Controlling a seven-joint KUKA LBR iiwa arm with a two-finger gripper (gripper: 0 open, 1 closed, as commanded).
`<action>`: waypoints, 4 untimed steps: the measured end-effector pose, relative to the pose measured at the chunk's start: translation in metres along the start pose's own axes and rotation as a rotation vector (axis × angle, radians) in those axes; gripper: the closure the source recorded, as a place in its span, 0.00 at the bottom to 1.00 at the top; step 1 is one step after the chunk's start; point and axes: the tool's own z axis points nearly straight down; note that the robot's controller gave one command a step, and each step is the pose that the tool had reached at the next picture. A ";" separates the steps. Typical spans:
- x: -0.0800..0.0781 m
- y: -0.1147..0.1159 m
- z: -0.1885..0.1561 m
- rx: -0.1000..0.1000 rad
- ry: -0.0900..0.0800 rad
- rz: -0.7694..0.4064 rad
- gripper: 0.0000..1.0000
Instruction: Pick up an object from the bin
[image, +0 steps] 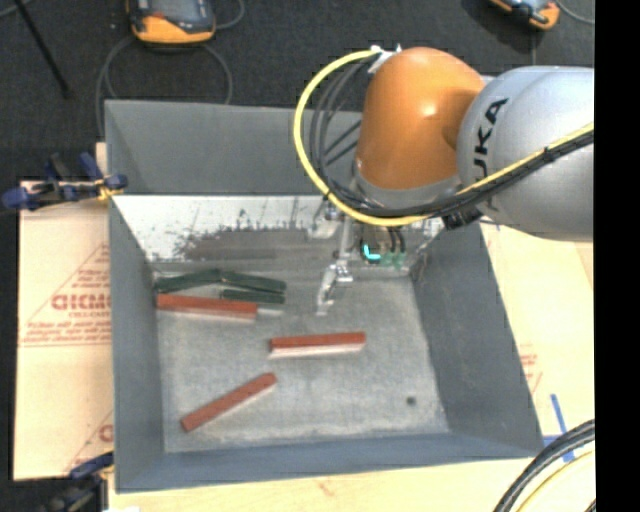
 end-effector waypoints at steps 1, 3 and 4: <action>-0.001 0.000 -0.005 -0.001 -0.008 0.001 0.00; 0.029 -0.031 0.076 0.000 -0.007 0.014 0.00; 0.006 -0.015 0.157 -0.001 -0.011 0.114 1.00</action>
Offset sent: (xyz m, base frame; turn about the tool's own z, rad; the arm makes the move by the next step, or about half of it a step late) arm -0.0474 -0.0388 -0.1331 -0.1884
